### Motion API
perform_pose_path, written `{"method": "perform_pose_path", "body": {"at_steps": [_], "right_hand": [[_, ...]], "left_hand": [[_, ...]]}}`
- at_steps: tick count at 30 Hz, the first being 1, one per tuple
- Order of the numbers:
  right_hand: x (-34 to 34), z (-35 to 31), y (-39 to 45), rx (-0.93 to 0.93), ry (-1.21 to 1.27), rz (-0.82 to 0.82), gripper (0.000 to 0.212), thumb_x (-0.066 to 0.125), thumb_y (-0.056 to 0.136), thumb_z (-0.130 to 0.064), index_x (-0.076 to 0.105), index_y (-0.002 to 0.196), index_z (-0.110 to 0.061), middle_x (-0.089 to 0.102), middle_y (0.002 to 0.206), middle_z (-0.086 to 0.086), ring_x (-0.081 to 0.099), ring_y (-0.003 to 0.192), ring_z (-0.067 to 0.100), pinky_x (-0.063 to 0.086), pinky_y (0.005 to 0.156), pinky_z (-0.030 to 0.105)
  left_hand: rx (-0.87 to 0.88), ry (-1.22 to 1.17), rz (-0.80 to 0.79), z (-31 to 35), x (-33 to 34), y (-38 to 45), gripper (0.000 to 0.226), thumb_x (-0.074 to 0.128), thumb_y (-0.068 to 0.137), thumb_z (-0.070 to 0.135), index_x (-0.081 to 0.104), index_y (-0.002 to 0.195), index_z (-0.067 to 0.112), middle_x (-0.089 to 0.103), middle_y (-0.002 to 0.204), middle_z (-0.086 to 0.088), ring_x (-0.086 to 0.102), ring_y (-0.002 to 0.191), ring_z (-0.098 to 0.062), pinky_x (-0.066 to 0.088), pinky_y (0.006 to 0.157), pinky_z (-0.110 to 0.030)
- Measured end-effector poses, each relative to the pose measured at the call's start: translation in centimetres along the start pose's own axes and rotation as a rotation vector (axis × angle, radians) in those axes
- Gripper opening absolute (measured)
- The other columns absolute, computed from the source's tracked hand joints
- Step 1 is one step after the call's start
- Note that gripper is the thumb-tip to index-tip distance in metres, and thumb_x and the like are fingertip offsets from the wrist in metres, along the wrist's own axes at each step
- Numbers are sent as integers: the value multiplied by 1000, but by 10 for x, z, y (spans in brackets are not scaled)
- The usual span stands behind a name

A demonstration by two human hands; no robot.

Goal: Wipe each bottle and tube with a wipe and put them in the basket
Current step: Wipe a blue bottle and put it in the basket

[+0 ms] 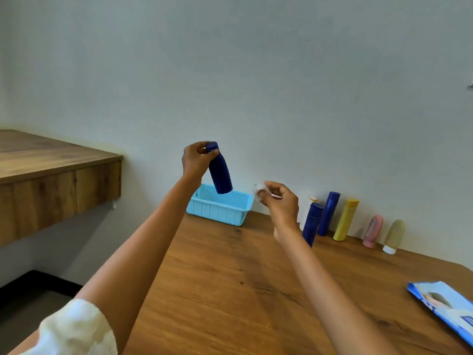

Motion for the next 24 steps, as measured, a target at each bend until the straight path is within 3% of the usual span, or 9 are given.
{"method": "perform_pose_path", "body": {"at_steps": [3, 6, 10, 13, 15, 18, 21, 24], "right_hand": [[18, 18, 10, 225, 239, -47, 32, 67, 84, -4, 61, 115, -7, 66, 100, 4, 64, 91, 16, 53, 87, 32], [33, 38, 16, 341, 393, -107, 29, 65, 84, 1, 61, 113, -3, 68, 90, 7, 63, 77, 15, 55, 77, 25], [46, 58, 30, 467, 524, -67, 25, 62, 84, 4, 62, 109, 2, 64, 80, 7, 60, 69, 14, 54, 65, 19], [60, 63, 49, 507, 585, -46, 29, 62, 84, 6, 60, 113, 6, 62, 81, 9, 59, 69, 15, 53, 80, 28], [72, 62, 60, 507, 579, -44, 30, 61, 84, 7, 59, 114, 9, 65, 93, 14, 62, 78, 21, 51, 88, 32], [86, 62, 70, 515, 569, -31, 30, 60, 84, 9, 58, 114, 11, 60, 117, 24, 60, 108, 33, 50, 86, 34], [95, 63, 73, 524, 560, -28, 29, 59, 84, 10, 57, 113, 12, 59, 120, 26, 58, 113, 35, 51, 90, 35], [97, 64, 71, 529, 535, -26, 29, 59, 84, 11, 58, 113, 12, 59, 120, 26, 58, 113, 36, 49, 94, 36]], "left_hand": [[29, 209, 23, -27, 6, 23, 33, 69, 82, 11, 63, 115, 11, 66, 107, -7, 60, 94, -19, 52, 82, -30], [-15, 337, 21, -68, 9, 47, 31, 68, 83, 13, 64, 114, 11, 66, 111, -8, 60, 100, -23, 50, 85, -32], [-72, 494, 1, -104, 11, 69, 33, 67, 83, 11, 63, 116, 6, 64, 116, -14, 59, 106, -30, 50, 86, -34], [-50, 577, -47, -109, 18, 82, 36, 66, 84, 12, 61, 118, 6, 63, 118, -15, 58, 108, -31, 47, 83, -34], [-39, 617, -60, -111, 19, 89, 37, 65, 85, 13, 59, 120, 5, 62, 119, -16, 58, 108, -31, 47, 84, -35], [-5, 686, -84, -110, 23, 94, 36, 58, 86, 5, 56, 122, 7, 60, 121, -17, 56, 109, -32, 46, 82, -35], [63, 765, -136, -106, 30, 94, 37, 50, 82, -5, 57, 116, 9, 60, 119, -16, 55, 106, -32, 44, 75, -34], [114, 784, -167, -104, 37, 92, 28, 60, 83, 4, 59, 111, 9, 60, 119, -14, 54, 109, -28, 41, 79, -31]]}}
Point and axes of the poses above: each hand's wrist, its own y-axis towards the middle knuckle, its own x-axis out of the palm, z = x × y, the point moved 8 cm from there along y, towards the middle knuckle
